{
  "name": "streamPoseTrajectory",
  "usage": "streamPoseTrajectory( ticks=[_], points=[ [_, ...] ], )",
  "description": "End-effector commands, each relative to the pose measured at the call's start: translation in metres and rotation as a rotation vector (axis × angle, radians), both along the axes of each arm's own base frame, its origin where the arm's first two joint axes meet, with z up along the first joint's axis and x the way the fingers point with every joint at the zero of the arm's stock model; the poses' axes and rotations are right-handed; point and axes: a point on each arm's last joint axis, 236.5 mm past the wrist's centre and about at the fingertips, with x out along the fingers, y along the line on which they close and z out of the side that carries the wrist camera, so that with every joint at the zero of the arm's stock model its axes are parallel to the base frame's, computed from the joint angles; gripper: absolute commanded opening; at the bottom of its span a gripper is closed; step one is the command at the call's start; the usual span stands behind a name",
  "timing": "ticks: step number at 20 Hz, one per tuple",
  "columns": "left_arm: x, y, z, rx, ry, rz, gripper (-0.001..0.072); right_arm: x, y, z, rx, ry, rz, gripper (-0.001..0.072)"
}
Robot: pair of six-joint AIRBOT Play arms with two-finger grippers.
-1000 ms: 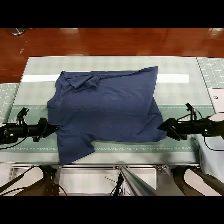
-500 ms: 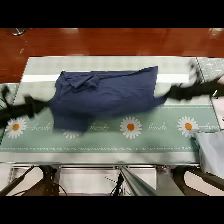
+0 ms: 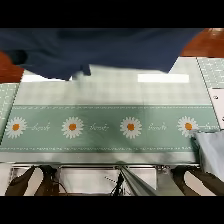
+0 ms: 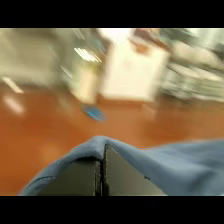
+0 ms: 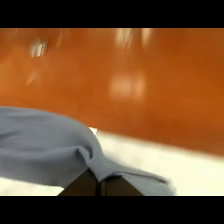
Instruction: Fold the shirts.
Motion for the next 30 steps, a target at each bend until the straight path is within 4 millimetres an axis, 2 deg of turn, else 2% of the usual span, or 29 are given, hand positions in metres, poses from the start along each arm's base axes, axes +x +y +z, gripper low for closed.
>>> streamPoseTrajectory(
  ticks=[1,3,6,8,10,12,13,15,16,19,21,24,26,28,30],
  points=[
    [-0.089,-0.005,0.073,0.164,-0.218,0.244,0.0019,-0.093,-0.001,0.056,-0.078,-0.201,-0.079,0.0019],
    [-0.121,-0.011,0.074,0.232,-0.253,0.313,0.0019,-0.134,-0.005,0.066,-0.103,-0.255,-0.136,0.0019],
    [-0.146,-0.013,0.057,0.303,-0.215,0.371,0.0019,-0.177,-0.014,0.058,-0.123,-0.247,-0.205,0.0019],
    [-0.156,-0.004,0.05,0.303,-0.204,0.403,0.0019,-0.186,-0.024,0.045,-0.125,-0.221,-0.257,0.0019],
    [-0.148,0.004,0.03,0.295,-0.153,0.392,0.0019,-0.178,-0.038,0.017,-0.13,-0.132,-0.307,0.0019],
    [-0.119,0.013,-0.005,0.273,-0.05,0.352,0.0019,-0.154,-0.043,-0.024,-0.131,0.005,-0.301,0.0019],
    [-0.097,0.015,-0.031,0.248,0.028,0.312,0.0019,-0.139,-0.042,-0.044,-0.121,0.062,-0.282,0.0019],
    [-0.052,0.023,-0.096,0.184,0.204,0.254,0.0019,-0.105,-0.045,-0.089,-0.092,0.168,-0.27,0.0019],
    [-0.028,0.027,-0.135,0.135,0.299,0.223,0.0019,-0.086,-0.048,-0.114,-0.076,0.221,-0.27,0.0019],
    [0.035,0.029,-0.241,-0.042,0.516,0.128,0.0019,-0.023,-0.047,-0.205,0.016,0.407,-0.245,0.0019],
    [0.075,0.03,-0.297,-0.082,0.617,0.102,0.0019,0.019,-0.049,-0.264,0.083,0.513,-0.243,0.0019],
    [0.143,0.028,-0.363,-0.112,0.728,0.112,0.0019,0.087,-0.049,-0.331,0.141,0.607,-0.232,0.0019],
    [0.189,0.023,-0.392,-0.171,0.768,0.118,0.002,0.129,-0.05,-0.365,0.216,0.649,-0.252,0.0019],
    [0.228,0.013,-0.417,-0.21,0.82,0.091,0.0019,0.172,-0.053,-0.39,0.261,0.682,-0.257,0.0019],
    [0.252,-0.002,-0.44,-0.239,0.9,0.036,0.0019,0.208,-0.05,-0.401,0.315,0.704,-0.238,0.0019]
  ],
)
